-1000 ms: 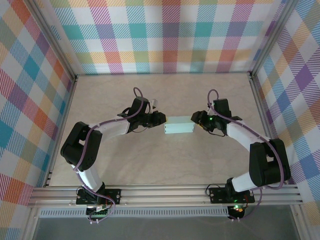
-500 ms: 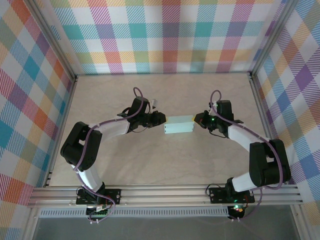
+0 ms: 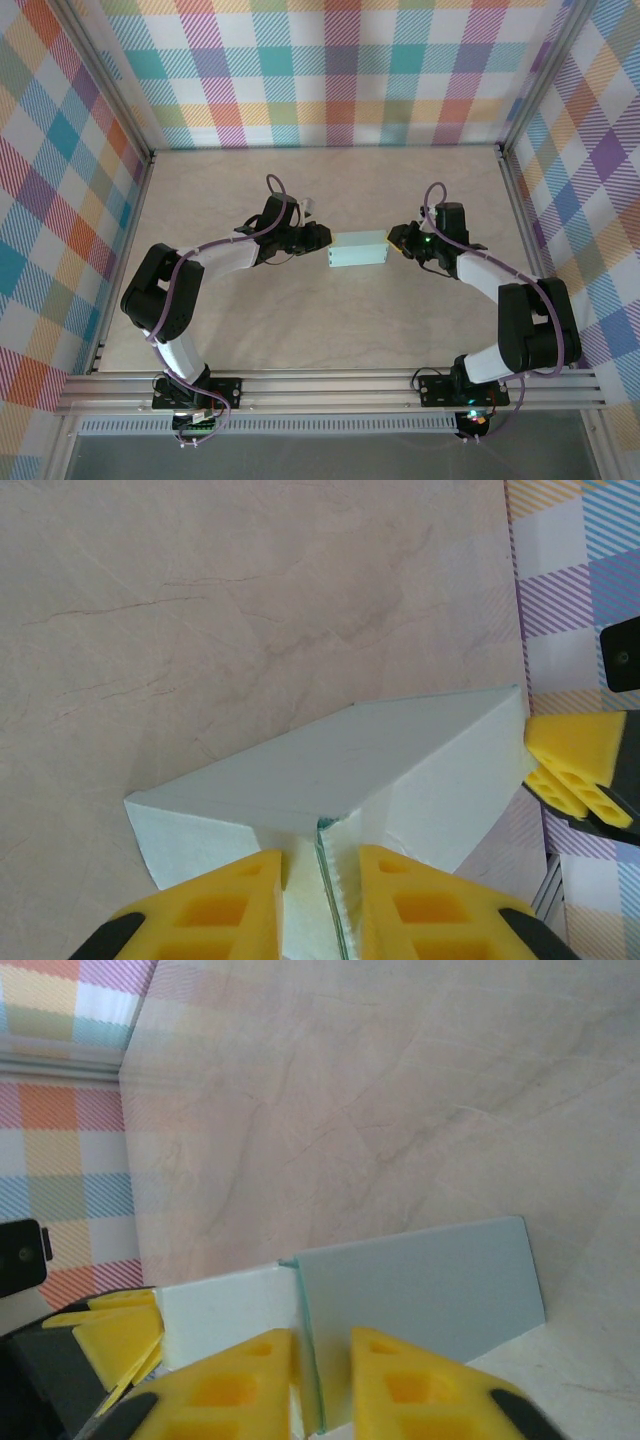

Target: Fold the paper box

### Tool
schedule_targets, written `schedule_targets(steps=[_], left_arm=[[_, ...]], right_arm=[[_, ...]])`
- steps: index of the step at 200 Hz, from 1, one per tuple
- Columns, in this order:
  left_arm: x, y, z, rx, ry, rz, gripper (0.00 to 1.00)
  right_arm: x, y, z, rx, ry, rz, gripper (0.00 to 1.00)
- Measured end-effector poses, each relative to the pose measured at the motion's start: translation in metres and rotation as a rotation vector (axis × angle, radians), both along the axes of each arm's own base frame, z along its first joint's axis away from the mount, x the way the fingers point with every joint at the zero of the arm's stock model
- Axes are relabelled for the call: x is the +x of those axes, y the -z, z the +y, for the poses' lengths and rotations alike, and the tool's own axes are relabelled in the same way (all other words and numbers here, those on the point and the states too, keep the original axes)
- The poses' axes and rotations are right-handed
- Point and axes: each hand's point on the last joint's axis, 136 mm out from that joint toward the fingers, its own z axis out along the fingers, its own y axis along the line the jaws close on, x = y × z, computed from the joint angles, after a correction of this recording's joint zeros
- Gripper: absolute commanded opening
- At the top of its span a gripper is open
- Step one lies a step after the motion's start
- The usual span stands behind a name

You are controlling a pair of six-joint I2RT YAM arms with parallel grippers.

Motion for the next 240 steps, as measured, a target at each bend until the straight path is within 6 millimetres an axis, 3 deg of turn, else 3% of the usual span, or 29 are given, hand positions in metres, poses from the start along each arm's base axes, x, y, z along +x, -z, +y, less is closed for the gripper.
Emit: schedule_targets(steps=[43, 61, 77, 98, 175, 207, 212, 240], left_arm=[[0.001, 0.0, 0.0, 0.004, -0.001, -0.002, 0.22], [0.001, -0.001, 0.0, 0.005, -0.001, -0.002, 0.23], [0.001, 0.0, 0.001, 0.009, -0.005, 0.0, 0.31], [0.0, 0.001, 0.002, 0.013, -0.012, 0.015, 0.39], [-0.01, -0.003, 0.02, 0.15, -0.048, 0.135, 0.72], [-0.003, -0.019, 0.023, 0.182, -0.06, 0.109, 0.76], [-0.001, -0.022, 0.023, 0.181, -0.063, 0.102, 0.83], [0.009, -0.038, 0.022, 0.174, -0.066, 0.064, 1.0]], right_arm=[[0.002, 0.0, -0.001, 0.031, 0.019, -0.024, 0.0], [0.002, 0.0, -0.001, 0.03, 0.02, -0.022, 0.26], [-0.002, 0.003, 0.0, 0.018, 0.007, -0.008, 0.46], [-0.01, 0.011, 0.002, -0.008, -0.009, 0.037, 0.56], [-0.015, -0.003, 0.001, -0.033, -0.023, 0.02, 0.74], [-0.018, -0.006, -0.004, -0.064, -0.014, 0.007, 0.83], [-0.018, -0.008, -0.005, -0.069, -0.014, 0.002, 0.85], [-0.019, -0.015, -0.007, -0.083, -0.004, -0.002, 0.91]])
